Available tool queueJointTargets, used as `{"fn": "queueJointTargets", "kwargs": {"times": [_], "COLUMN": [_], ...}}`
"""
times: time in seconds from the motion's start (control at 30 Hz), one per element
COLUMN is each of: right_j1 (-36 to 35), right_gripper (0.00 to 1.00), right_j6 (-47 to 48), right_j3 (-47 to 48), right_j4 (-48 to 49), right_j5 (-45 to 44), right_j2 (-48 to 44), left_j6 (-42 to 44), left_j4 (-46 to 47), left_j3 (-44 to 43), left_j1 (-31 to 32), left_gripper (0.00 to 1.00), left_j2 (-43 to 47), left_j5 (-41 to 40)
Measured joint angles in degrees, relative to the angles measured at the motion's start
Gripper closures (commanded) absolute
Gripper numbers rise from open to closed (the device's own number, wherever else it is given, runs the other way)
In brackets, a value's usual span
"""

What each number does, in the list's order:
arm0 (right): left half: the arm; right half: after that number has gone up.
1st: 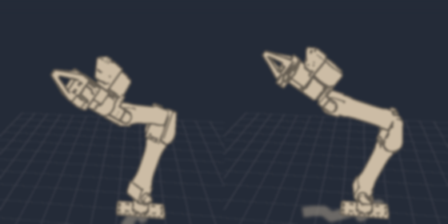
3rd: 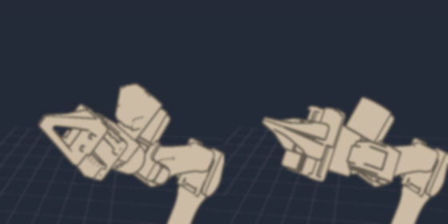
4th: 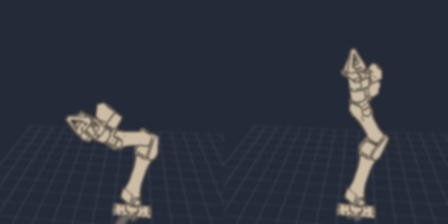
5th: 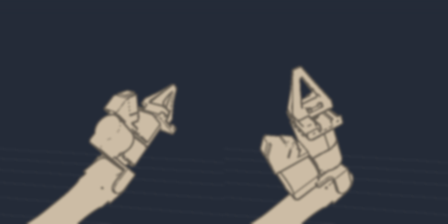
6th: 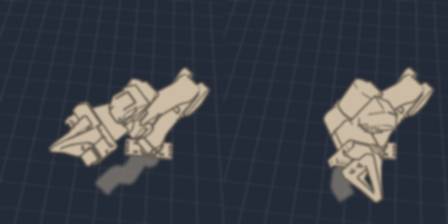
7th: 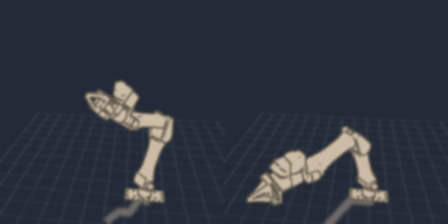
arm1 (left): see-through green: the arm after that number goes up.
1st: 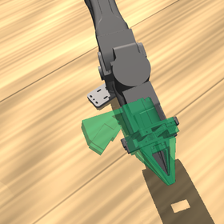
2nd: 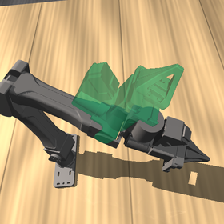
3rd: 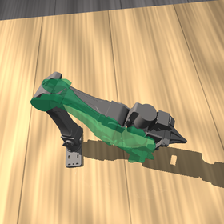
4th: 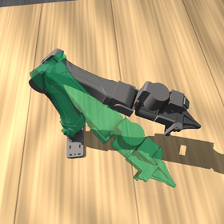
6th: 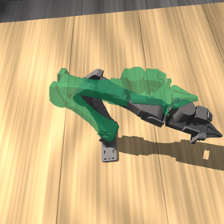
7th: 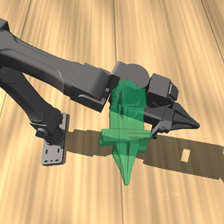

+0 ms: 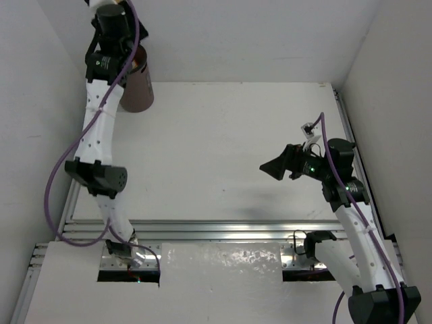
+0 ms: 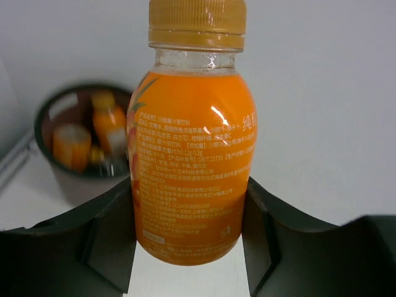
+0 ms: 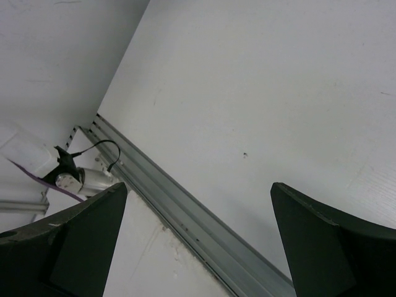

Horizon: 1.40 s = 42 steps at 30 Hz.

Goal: Put the plastic bottles in the bin

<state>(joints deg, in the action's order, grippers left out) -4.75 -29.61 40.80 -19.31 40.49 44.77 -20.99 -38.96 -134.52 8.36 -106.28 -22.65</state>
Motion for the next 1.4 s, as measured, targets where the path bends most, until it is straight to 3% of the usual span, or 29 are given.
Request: {"fn": "queueJointTargets", "kwargs": {"times": [0.07, 0.27, 0.4, 0.53, 0.6, 0.67, 0.73, 0.83, 1.23, 1.4], "right_j1": [0.00, 0.00, 0.00, -0.17, -0.26, -0.26, -0.26, -0.26, -0.28, -0.46], "right_gripper": [0.01, 0.01, 0.01, 0.01, 0.01, 0.01, 0.01, 0.01, 0.01, 0.01], "right_j6": [-0.04, -0.39, -0.61, -0.83, -1.05, -1.31, -1.51, -1.66, -1.66, -0.28], "right_j3": [-0.13, -0.72, -1.01, -2.01, -2.60, -2.97, -3.15, -3.32, -3.30, -1.40], "right_j4": [0.15, 0.61, 0.94, 1.55, 1.84, 2.34, 2.62, 2.71, 2.91, -1.49], "right_j5": [0.22, 0.44, 0.50, 0.37, 0.44, 0.46, 0.44, 0.42, 0.55, -4.79], "right_j2": [0.15, 1.53, 1.79, 1.81, 2.32, 3.41, 4.13, 4.28, 5.35, 4.98], "left_j6": [0.79, 5.66, 9.09, 9.77, 9.73, 9.53, 8.90, 8.00, 5.57, 1.38], "left_j4": [4.96, 23.04, 28.72, 31.98, 32.57, 33.07, 33.97, 33.14, 23.30, 13.03], "left_j3": [-8.46, 2.80, -4.81, -5.05, -4.13, -4.13, -4.24, -4.72, -3.39, 11.28], "left_j1": [-3.10, -10.10, -12.48, -13.75, -14.19, -14.45, -14.51, -14.60, -14.38, -14.38], "left_gripper": [0.91, 0.83, 0.78, 0.57, 0.45, 0.26, 0.16, 0.09, 0.00, 0.00], "left_j2": [-6.25, -12.15, -23.65, -27.93, -28.00, -28.02, -28.02, -28.00, -19.39, -2.43], "left_j5": [-0.74, -3.32, -3.26, -1.66, -0.11, 1.38, 2.86, 5.42, 5.90, 8.87]}}
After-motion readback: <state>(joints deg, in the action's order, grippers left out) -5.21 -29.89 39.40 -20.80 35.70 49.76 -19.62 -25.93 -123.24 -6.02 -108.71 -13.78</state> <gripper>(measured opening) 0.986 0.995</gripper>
